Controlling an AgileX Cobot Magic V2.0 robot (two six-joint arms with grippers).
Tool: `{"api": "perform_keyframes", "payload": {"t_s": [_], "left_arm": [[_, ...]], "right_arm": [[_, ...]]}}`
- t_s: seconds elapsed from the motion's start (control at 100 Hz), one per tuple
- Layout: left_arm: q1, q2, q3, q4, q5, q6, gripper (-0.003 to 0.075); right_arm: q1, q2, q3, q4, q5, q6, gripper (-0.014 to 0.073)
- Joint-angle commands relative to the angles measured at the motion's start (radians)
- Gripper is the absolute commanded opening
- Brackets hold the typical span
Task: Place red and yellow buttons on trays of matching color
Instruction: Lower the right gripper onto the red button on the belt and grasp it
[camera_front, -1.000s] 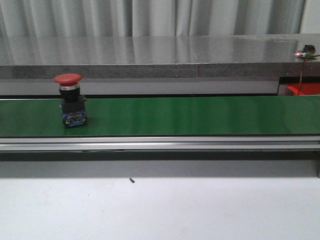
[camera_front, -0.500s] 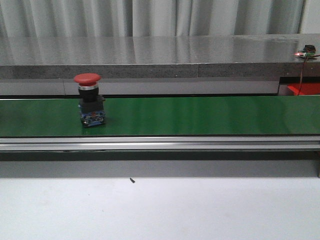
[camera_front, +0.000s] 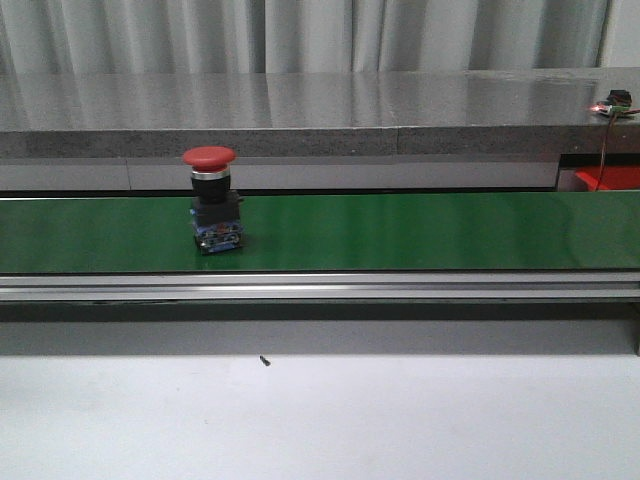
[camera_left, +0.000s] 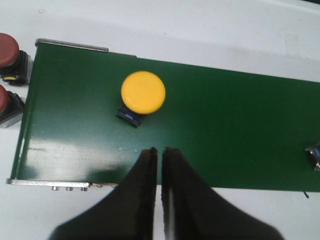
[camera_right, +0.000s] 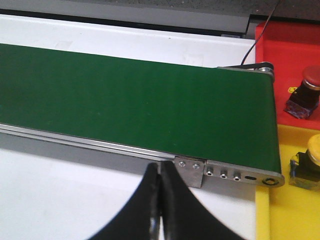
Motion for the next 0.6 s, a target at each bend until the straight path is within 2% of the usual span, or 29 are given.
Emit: {"api": "perform_keyframes", "payload": {"t_s": [0.0,0.25,0.44,0.59], "left_arm": [[-0.035,-0.107,0.049,-0.008,-0.076,0.006,-0.002],[-0.134,-0.335,0.262,0.101,-0.172,0.006,-0.002],[-0.138,-0.512,0.404,0.101,-0.245,0.006,-0.002],[-0.138,-0.613,0.442,0.101,-0.253,0.006,-0.002]], "right_arm": [[0.003,0.0,-0.026,0.023,-0.035,-0.007,-0.0068],[0.003,0.002,-0.031,0.021,-0.017,-0.007,-0.0068],[0.028,0.047,-0.112,-0.011,0.065,-0.007,-0.0068],[0.073,0.148,-0.223,-0.03,0.13,-0.007,-0.0067]]}}
